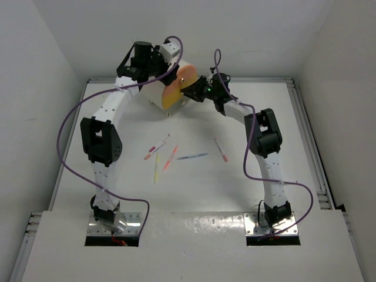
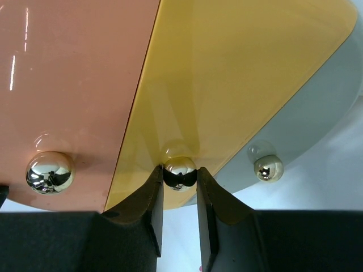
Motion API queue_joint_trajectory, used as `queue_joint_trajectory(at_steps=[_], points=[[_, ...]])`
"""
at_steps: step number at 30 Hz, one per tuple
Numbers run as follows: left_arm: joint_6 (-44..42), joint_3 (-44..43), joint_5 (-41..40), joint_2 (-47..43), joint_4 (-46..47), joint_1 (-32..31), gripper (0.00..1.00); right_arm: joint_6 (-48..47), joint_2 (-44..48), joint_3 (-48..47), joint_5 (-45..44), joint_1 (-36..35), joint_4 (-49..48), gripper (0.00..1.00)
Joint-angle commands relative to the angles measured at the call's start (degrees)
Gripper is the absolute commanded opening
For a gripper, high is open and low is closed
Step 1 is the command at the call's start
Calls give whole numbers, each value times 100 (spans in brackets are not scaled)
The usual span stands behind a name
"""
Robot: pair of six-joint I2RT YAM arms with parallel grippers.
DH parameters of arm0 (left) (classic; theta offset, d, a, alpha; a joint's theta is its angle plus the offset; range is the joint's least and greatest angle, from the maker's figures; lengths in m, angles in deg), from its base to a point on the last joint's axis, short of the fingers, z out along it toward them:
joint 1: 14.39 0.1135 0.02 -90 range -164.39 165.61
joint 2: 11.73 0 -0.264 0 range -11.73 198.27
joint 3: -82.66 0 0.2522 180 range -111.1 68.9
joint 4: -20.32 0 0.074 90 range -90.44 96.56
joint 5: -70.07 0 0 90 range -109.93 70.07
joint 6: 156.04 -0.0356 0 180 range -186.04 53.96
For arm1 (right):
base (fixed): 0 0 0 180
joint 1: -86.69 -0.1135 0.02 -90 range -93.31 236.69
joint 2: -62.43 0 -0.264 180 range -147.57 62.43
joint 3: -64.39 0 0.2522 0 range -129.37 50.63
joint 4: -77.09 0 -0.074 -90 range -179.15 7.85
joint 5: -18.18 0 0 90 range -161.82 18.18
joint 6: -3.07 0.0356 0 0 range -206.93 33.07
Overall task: Sort the stationery into containers
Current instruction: Open the drawer in the storage box.
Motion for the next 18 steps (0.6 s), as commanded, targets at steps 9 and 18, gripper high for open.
queue_joint_trajectory(at_steps=[9, 18], points=[[254, -284, -374, 227, -115, 55, 77, -15, 460, 394, 228, 168, -351, 5], [342, -346, -515, 280, -176, 81, 77, -24, 996, 1009, 527, 344, -413, 1]])
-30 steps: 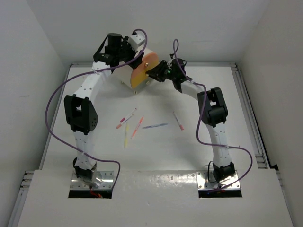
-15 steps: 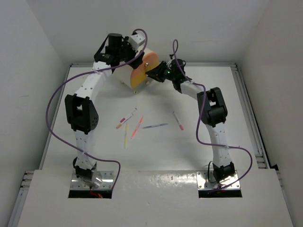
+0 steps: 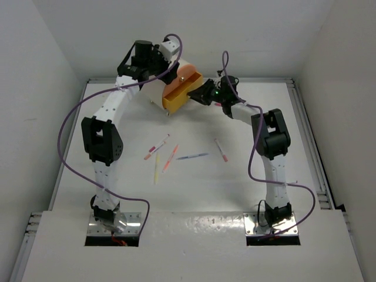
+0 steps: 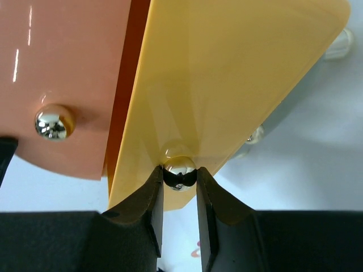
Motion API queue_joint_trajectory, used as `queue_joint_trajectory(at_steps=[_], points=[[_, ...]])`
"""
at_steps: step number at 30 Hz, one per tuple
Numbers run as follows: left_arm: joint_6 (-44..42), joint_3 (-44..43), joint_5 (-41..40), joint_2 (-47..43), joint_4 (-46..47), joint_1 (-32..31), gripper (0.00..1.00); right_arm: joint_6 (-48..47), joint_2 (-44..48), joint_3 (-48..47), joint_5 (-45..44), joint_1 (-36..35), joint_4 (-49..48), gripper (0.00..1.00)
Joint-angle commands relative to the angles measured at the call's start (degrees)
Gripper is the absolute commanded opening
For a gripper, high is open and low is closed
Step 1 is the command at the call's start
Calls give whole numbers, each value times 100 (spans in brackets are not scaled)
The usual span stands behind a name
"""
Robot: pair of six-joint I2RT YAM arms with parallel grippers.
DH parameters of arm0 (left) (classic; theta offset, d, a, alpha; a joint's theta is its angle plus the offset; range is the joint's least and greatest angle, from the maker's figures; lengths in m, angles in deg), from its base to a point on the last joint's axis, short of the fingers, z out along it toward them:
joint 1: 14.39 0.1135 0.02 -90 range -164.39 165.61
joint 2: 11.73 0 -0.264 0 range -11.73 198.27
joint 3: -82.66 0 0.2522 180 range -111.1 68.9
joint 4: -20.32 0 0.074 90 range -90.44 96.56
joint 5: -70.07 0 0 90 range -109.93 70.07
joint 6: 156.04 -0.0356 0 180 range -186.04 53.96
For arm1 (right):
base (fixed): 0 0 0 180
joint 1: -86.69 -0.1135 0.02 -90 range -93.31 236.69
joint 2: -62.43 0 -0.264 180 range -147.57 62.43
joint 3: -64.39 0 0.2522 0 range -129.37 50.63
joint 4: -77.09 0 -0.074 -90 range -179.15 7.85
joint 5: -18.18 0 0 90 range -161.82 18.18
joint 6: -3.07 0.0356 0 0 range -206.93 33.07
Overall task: Sort the stationery into containers
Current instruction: Open the drawer in the storage box.
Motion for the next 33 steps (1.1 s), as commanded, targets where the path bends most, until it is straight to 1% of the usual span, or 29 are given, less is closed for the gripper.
queue_joint_trajectory(at_steps=[1, 15, 17, 18, 19, 22, 26, 30, 33], points=[[114, -144, -373, 181, -98, 84, 77, -33, 531, 222, 239, 86, -157, 1], [167, -162, -320, 172, -115, 101, 77, -50, 1322, 1347, 582, 385, -131, 1], [167, -171, -320, 172, -115, 93, 77, -85, 1384, 1418, 599, 394, -104, 4], [168, -162, -320, 155, -107, 92, 77, -103, 1384, 1436, 617, 412, -87, 6], [185, -153, -320, 155, -98, 101, 78, -103, 1393, 1453, 608, 412, -69, 21], [194, -127, -180, 129, -80, 101, 79, -129, 1358, 1445, 600, 429, -25, 53], [220, -92, -48, 67, -19, 101, 79, -182, 1314, 1375, 564, 429, 27, 60], [255, -92, 40, -38, 51, 84, 79, -235, 1331, 1357, 564, 456, 89, 64], [378, -74, 242, -231, 174, 101, 79, -288, 1533, 1479, 599, 552, 133, 65]])
